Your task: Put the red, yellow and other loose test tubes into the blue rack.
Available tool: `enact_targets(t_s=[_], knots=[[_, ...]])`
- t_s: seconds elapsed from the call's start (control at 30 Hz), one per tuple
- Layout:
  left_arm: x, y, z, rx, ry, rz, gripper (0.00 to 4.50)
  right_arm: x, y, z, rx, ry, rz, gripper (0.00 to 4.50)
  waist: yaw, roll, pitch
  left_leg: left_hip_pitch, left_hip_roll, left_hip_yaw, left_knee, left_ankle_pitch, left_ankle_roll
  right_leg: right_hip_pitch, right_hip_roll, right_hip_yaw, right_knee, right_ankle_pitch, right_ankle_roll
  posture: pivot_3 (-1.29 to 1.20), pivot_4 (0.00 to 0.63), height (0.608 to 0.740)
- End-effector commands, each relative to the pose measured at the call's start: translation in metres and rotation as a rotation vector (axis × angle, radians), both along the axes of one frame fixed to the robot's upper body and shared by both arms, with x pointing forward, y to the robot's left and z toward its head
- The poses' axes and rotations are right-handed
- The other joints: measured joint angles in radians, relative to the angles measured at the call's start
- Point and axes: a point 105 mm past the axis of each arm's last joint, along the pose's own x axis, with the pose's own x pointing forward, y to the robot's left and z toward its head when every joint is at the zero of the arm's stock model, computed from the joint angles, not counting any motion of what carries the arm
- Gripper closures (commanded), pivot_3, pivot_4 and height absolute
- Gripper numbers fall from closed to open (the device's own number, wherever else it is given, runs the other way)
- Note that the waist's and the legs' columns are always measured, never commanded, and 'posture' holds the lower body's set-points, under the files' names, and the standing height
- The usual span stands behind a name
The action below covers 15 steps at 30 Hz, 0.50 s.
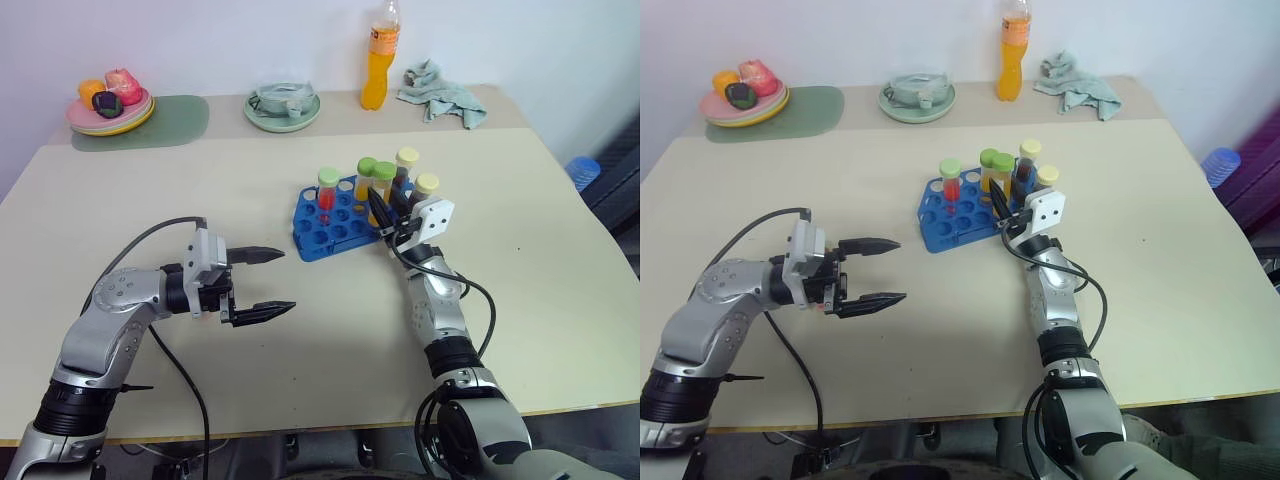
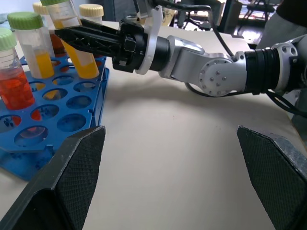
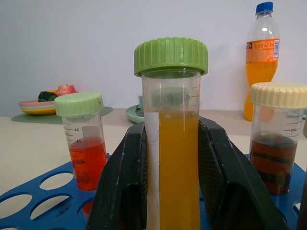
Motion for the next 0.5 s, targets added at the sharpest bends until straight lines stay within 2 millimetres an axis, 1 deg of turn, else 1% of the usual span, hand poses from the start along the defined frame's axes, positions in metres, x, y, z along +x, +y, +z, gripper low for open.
enact_targets(t_s=[0.03, 0.1, 0.2, 0.27, 0.3, 0.43, 0.47, 0.5], knots=[[0.000, 0.000, 0.011, -0.002, -0.039, -0.015, 0.00, -0.002, -0.005, 0.002, 0.012, -0.010, -0.014, 3.70, 0.000, 0.000, 0.000, 0.000, 0.000, 0.000, 0.000, 0.000, 0.000, 0.000, 0.000, 0.000, 0.000, 0.000, 0.000, 0.00, 0.150, 0.740], [0.000, -0.001, 0.011, -0.003, -0.038, -0.018, 0.00, -0.002, -0.002, 0.002, 0.016, -0.009, -0.007, 3.70, 0.000, 0.000, 0.000, 0.000, 0.000, 0.000, 0.000, 0.000, 0.000, 0.000, 0.000, 0.000, 0.000, 0.000, 0.000, 0.00, 0.150, 0.740], [-0.001, -0.002, 0.011, -0.006, -0.036, -0.022, 0.00, -0.005, 0.007, 0.002, 0.070, 0.003, 0.080, 3.70, -0.001, 0.000, 0.000, 0.000, 0.000, 0.000, 0.000, 0.000, 0.000, 0.000, 0.000, 0.000, 0.000, 0.000, 0.000, 0.00, 0.150, 0.740], [0.000, -0.002, 0.010, -0.005, -0.034, -0.020, 0.00, -0.006, 0.008, 0.004, 0.076, -0.012, 0.090, 2.68, -0.003, 0.000, 0.000, 0.000, 0.000, 0.000, 0.000, 0.000, 0.000, 0.000, 0.000, 0.000, 0.000, 0.000, 0.000, 0.00, 0.150, 0.740], [0.000, -0.001, 0.010, -0.005, -0.033, -0.017, 0.00, -0.006, 0.008, 0.004, 0.067, -0.020, 0.088, 2.40, -0.005, 0.000, 0.000, 0.000, 0.000, 0.000, 0.000, 0.000, 0.000, 0.000, 0.000, 0.000, 0.000, 0.000, 0.000, 0.00, 0.150, 0.740], [0.004, -0.001, 0.018, -0.069, -0.038, 0.035, 0.00, -0.005, 0.002, 0.008, -0.033, -0.068, 0.000, 0.36, -0.004, 0.000, 0.000, 0.000, 0.000, 0.000, 0.000, 0.000, 0.000, -0.001, 0.000, 0.000, 0.000, 0.000, 0.000, 0.00, 0.150, 0.740], [0.005, -0.001, 0.019, -0.085, -0.040, 0.048, 0.00, -0.006, 0.002, 0.009, -0.051, -0.076, 0.004, 0.04, -0.003, 0.000, 0.000, 0.000, 0.000, 0.000, 0.000, 0.000, 0.000, -0.001, 0.000, 0.000, 0.000, 0.000, 0.000, 0.00, 0.150, 0.740], [0.007, -0.001, 0.022, -0.106, -0.043, 0.069, 0.00, -0.007, 0.002, 0.011, -0.072, -0.083, 0.014, 0.04, -0.002, 0.000, 0.000, 0.000, 0.000, 0.000, 0.000, 0.000, 0.000, 0.000, 0.000, 0.000, 0.000, 0.000, 0.000, 0.00, 0.150, 0.740]])
